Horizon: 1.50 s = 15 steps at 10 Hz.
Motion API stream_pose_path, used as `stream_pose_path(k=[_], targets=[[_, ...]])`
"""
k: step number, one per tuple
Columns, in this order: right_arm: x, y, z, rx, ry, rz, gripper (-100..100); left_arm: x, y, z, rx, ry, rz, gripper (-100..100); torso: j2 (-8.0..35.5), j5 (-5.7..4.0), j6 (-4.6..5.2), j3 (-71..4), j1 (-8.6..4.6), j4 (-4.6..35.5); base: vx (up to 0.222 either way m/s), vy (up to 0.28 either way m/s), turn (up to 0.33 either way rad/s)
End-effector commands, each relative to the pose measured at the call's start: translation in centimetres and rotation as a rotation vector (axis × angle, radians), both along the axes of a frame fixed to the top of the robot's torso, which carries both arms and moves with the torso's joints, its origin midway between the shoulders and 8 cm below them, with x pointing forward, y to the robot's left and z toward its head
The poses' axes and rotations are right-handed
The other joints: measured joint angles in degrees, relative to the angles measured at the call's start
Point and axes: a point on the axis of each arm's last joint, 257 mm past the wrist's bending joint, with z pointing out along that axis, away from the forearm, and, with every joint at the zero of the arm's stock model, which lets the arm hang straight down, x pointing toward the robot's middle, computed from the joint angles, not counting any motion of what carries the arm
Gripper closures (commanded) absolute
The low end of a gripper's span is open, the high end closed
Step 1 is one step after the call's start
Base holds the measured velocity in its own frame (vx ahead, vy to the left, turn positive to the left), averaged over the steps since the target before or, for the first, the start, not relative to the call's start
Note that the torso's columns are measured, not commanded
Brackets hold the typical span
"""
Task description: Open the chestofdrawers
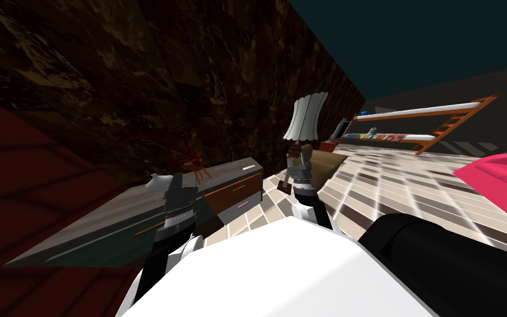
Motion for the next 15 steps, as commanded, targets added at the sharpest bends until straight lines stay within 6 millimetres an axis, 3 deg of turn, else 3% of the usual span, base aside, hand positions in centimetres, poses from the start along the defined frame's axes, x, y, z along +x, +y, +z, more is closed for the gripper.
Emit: stream_pose_path(k=[1, 9, 10, 12, 15], targets=[[0.0, 0.0, 0.0, 0.000, 0.000, 0.000, 0, 0.0, 0.0, 0.0, 0.000, 0.000, 0.000, 0, 2.3, 0.00, 0.00, -4.7, 0.00, 2.3, 0.000, 0.000, 0.000], [0.0, 0.0, 0.0, 0.000, 0.000, 0.000, 0, 0.0, 0.0, 0.0, 0.000, 0.000, 0.000, 0, 35.4, 0.00, 0.00, -70.7, 0.00, 35.4, 0.000, 0.000, 0.000], [0.0, 0.0, 0.0, 0.000, 0.000, 0.000, 0, 0.3, -0.3, -0.5, 0.028, 0.013, -0.014, -100, 39.6, 0.00, 0.00, -79.2, 0.00, 39.6, 0.011, -0.005, 0.005], [0.0, 0.0, 0.0, 0.000, 0.000, 0.000, 0, 0.8, -0.6, -1.5, 0.063, 0.036, -0.028, -100, 42.0, 0.00, 0.00, -84.3, -0.01, 42.0, 0.018, -0.017, 0.008], [0.0, 0.0, 0.0, 0.000, 0.000, 0.000, 0, 1.9, -0.5, -3.7, 0.099, 0.081, -0.035, -100, 42.2, -0.01, 0.00, -84.6, -0.03, 42.3, 0.038, -0.031, 0.011]])
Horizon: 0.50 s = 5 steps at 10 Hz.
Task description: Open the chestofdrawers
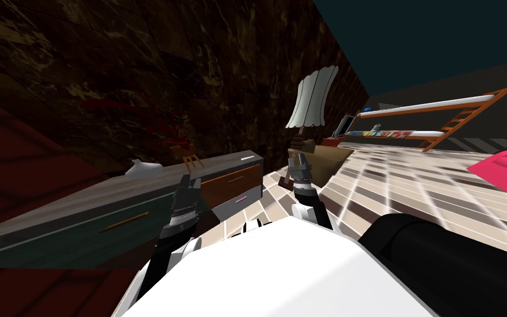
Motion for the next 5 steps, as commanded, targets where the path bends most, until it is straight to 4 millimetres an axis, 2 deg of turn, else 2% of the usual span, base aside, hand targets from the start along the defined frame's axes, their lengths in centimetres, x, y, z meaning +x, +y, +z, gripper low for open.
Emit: stream_pose_path(k=[1, 5], targets=[[0.0, 0.0, 0.0, 0.000, 0.000, 0.000, 0, 1.0, 0.4, -2.2, 0.027, 0.041, 0.000, -100, 0.0, 0.00, 0.00, 0.0, -0.01, 0.0, 0.045, -0.040, 0.015], [0.0, 0.0, 0.0, 0.000, 0.000, 0.000, 0, 2.6, 1.3, -6.2, 0.047, 0.112, 0.016, -100, 0.1, 0.01, 0.00, 0.0, 0.02, 0.0, 0.052, -0.039, 0.016]])
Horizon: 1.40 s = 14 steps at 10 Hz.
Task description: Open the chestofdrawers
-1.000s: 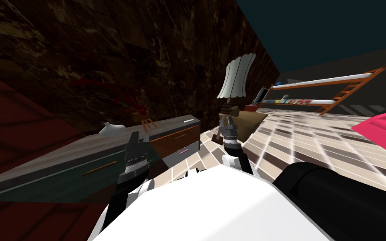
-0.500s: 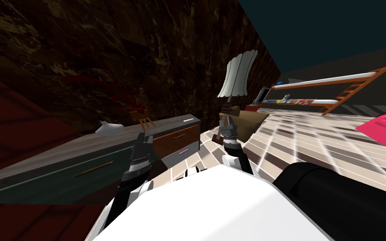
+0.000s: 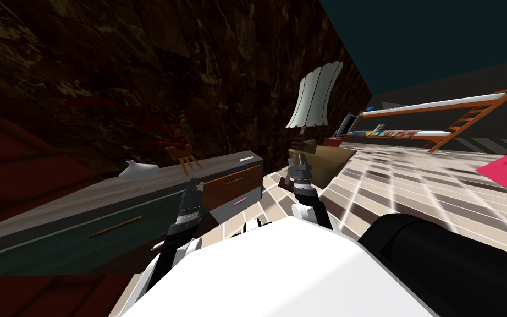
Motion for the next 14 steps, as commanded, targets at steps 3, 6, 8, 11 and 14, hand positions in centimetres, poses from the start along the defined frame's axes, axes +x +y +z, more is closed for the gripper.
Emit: stream_pose_path(k=[3, 6, 8, 11, 14], targets=[[0.0, 0.0, 0.0, 0.000, 0.000, 0.000, 0, 1.6, 1.3, -4.9, 0.008, 0.083, 0.027, -100, 0.0, -0.01, 0.00, 0.0, -0.02, 0.0, 0.060, -0.044, 0.016], [0.0, 0.0, 0.0, 0.000, 0.000, 0.000, 0, 2.3, 2.0, -7.7, 0.007, 0.129, 0.044, -100, 0.1, 0.00, 0.00, 0.0, 0.02, 0.0, 0.046, -0.047, 0.013], [0.0, 0.0, 0.0, 0.000, 0.000, 0.000, 0, 2.7, 2.5, -9.3, 0.008, 0.157, 0.053, -100, 0.0, 0.01, 0.00, 0.0, 0.04, 0.0, 0.044, -0.037, 0.015], [0.0, 0.0, 0.0, 0.000, 0.000, 0.000, 0, 3.1, 3.1, -11.6, 0.013, 0.197, 0.065, -100, 0.0, 0.00, 0.00, 0.0, 0.02, 0.0, 0.038, -0.031, 0.012], [0.0, 0.0, 0.0, 0.000, 0.000, 0.000, 0, 3.4, 3.8, -14.0, 0.022, 0.238, 0.075, -100, 0.0, 0.00, 0.00, 0.0, -0.02, 0.0, 0.044, -0.035, 0.012]])
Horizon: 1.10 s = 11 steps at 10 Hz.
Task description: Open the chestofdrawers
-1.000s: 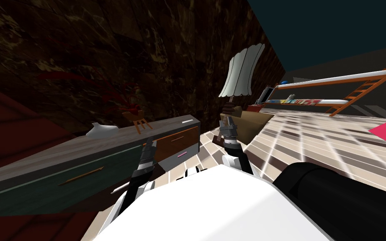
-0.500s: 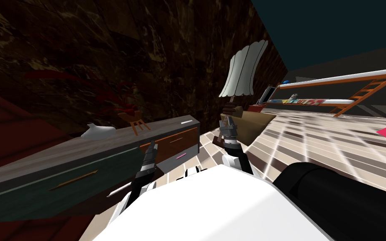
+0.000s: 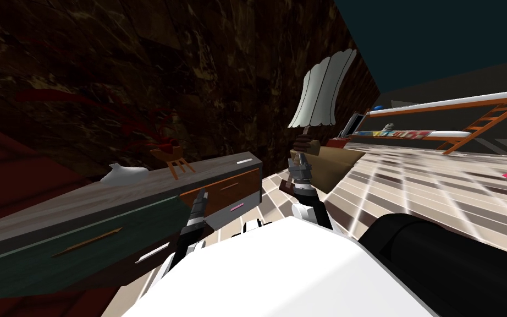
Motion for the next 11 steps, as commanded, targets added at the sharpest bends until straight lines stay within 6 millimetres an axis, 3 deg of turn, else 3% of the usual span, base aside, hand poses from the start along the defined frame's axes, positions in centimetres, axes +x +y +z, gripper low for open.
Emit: stream_pose_path(k=[1, 11], targets=[[0.0, 0.0, 0.0, 0.000, 0.000, 0.000, 0, 0.1, 0.6, -2.2, 0.009, 0.039, 0.009, -100, 0.0, 0.01, -0.01, 0.0, 0.03, 0.0, 0.046, -0.028, 0.015], [0.0, 0.0, 0.0, 0.000, 0.000, 0.000, 0, 0.2, 2.8, -10.5, 0.014, 0.183, 0.053, -100, 0.1, 0.02, 0.00, 0.0, 0.06, 0.0, 0.042, -0.038, 0.013]])
